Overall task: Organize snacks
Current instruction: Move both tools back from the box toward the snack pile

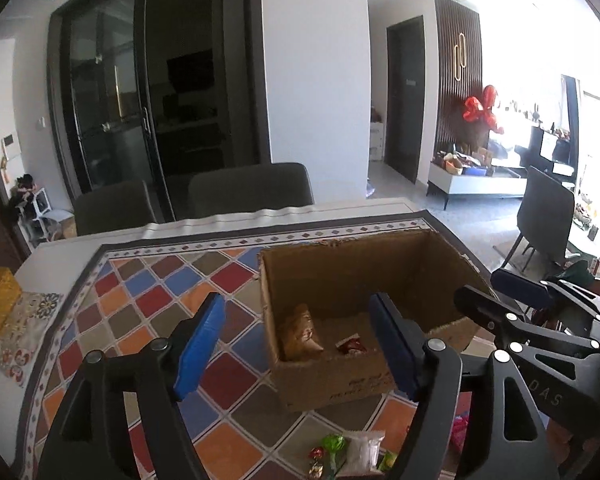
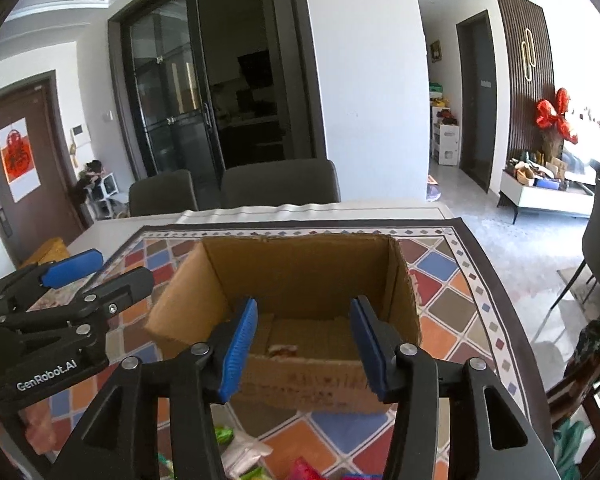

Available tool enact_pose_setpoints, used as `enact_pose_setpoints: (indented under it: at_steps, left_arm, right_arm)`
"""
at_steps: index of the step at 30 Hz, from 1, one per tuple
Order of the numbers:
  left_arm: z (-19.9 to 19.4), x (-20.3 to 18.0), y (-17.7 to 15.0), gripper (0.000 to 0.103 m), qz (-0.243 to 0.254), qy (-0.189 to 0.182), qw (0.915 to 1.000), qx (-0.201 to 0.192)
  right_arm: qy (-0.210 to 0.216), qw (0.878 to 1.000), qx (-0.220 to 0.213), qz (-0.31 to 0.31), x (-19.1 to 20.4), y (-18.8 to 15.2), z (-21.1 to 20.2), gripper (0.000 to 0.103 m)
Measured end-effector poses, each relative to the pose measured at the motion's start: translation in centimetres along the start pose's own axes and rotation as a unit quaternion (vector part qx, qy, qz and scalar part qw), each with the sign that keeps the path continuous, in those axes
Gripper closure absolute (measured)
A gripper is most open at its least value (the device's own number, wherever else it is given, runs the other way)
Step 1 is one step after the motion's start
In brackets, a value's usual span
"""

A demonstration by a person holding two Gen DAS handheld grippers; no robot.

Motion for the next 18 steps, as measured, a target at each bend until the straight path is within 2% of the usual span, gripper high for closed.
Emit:
enact_pose_setpoints:
  at_steps: [8,18]
  left_arm:
    - [-3.7,0.6,-1.4,0.027,-0.006,-0.001,1.0000,-0.005]
    - [-7.8,0.2,-4.2,0.025,0.009,0.005,0.9999,-0.013]
  right_arm:
    - [0.007,1.000,-0.015,-0.001,1.4,-0.5,-3.1,0.048]
    - [0.021,1.000,-0.001,-0.008,2.8,-3.3,-6.0,0.048]
Point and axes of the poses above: each gripper's, at about its wrist camera, not at the fingertips, and z roughly the way its jaws point, x to its left, y to its top, the point moved 10 cm from there along z, roughly the way its jaws point, and after that the axes turned 15 degrees about -x, right-handed, at the moved point
